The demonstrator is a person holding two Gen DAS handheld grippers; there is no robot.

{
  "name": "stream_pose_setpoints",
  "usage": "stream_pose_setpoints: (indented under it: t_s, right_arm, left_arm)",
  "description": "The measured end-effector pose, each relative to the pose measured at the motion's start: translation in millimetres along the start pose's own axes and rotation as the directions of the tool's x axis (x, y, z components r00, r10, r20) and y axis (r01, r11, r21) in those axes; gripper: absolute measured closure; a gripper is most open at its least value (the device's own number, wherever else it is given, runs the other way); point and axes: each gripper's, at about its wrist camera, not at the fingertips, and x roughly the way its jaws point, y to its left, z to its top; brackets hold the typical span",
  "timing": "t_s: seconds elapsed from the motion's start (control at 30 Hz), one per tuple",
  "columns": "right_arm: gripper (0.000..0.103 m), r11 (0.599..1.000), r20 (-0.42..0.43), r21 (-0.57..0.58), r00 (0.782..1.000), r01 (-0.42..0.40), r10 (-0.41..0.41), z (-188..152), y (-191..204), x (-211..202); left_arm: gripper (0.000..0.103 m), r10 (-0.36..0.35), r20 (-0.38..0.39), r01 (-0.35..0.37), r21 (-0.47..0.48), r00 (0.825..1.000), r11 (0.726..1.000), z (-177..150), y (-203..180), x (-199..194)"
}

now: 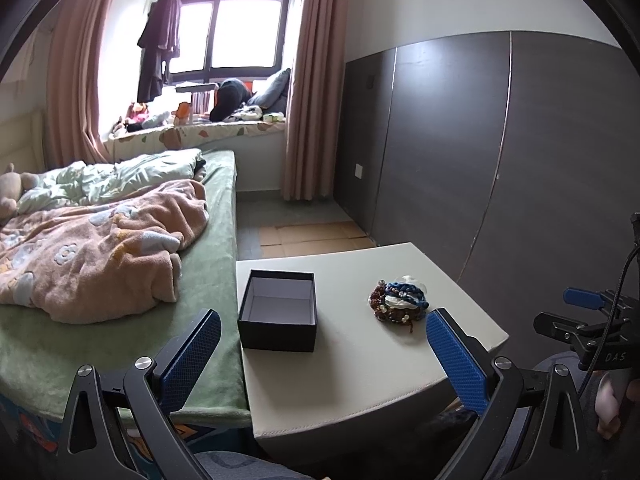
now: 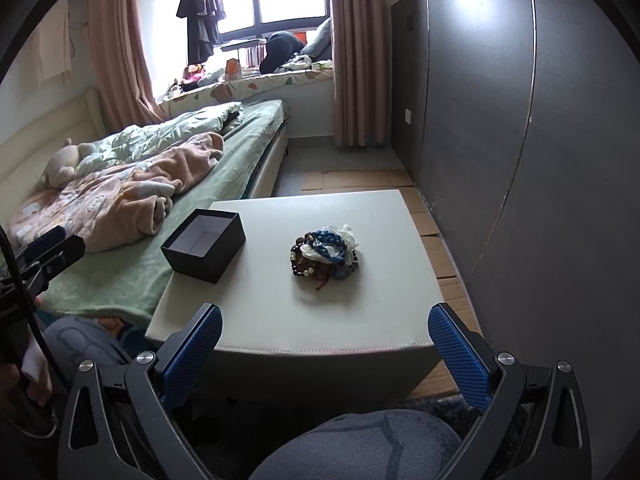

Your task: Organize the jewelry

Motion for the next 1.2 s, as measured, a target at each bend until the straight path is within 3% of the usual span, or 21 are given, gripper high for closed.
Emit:
stream_pose_setpoints:
  t_s: [1.2]
  right_arm:
    - [0.000,1.000,0.020,0.005,1.000,0.001,-0.001,-0.9,-0.3,-7.7]
  left_arm:
    - [0.001,-0.018,0.046,0.017,0.018,0.999,1.000,-1.7,-5.7,-9.1]
